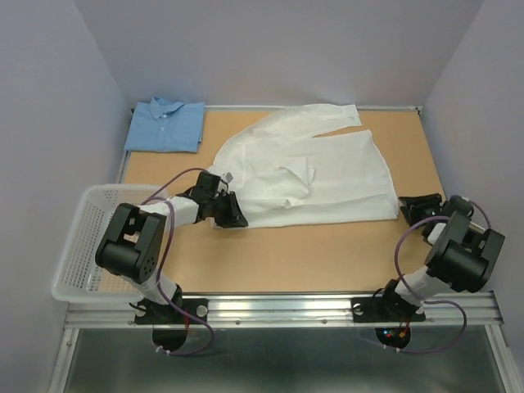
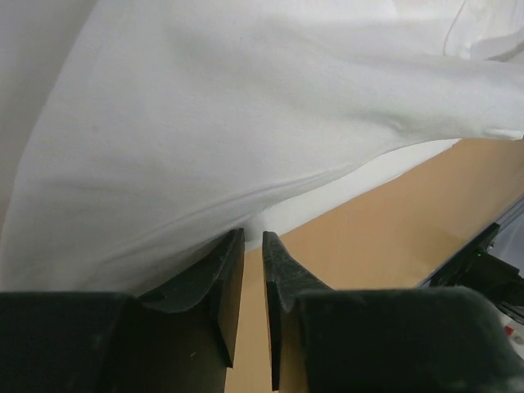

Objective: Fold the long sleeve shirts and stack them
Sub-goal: Fold the shirt

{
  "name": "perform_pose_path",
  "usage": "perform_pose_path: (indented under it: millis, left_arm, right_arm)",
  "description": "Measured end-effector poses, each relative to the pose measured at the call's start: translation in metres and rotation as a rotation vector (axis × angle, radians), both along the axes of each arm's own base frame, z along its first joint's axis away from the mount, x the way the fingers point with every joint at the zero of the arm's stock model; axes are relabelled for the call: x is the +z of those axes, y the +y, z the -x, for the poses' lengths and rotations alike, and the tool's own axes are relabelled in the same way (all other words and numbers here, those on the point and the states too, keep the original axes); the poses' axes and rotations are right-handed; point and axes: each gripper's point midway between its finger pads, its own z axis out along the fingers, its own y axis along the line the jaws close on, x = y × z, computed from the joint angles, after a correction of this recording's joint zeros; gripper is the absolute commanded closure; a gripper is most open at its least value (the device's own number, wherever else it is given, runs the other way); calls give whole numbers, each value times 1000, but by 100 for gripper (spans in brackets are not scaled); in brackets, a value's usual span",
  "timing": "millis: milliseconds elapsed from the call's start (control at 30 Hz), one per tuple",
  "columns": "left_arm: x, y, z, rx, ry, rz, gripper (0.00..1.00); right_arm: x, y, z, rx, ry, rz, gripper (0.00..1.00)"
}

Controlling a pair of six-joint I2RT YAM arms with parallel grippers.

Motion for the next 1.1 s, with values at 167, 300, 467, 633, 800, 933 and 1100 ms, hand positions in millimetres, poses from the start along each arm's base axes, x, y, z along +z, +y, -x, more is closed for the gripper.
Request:
perform_pose_path:
  millis: [167, 300, 467, 633, 800, 933, 1100]
  left_arm:
    - [10, 15, 9, -3, -24, -82, 50]
    - [24, 18, 8, -15, -51, -117, 39]
    - [42, 17, -5, -18, -106, -125, 32]
    - [46, 18, -13, -15, -136, -141, 35]
    - [32, 23, -15, -4, -110, -172, 36]
    - [10, 28, -9, 3, -66, -191, 37]
    - [9, 24, -13, 10, -77, -150, 37]
  right_arm:
    - [74, 45, -63, 217, -30, 310, 50]
    - [139, 114, -99, 410, -155, 480, 48]
    - [156, 196, -128, 622, -131, 638, 46]
    - [128, 294, -137, 860, -44, 876, 46]
    - [77, 348, -123, 1046, 81, 1100, 46]
    - [44, 363, -114, 1141, 181, 1258, 47]
    - [28, 365, -122, 1138, 250, 1421, 51]
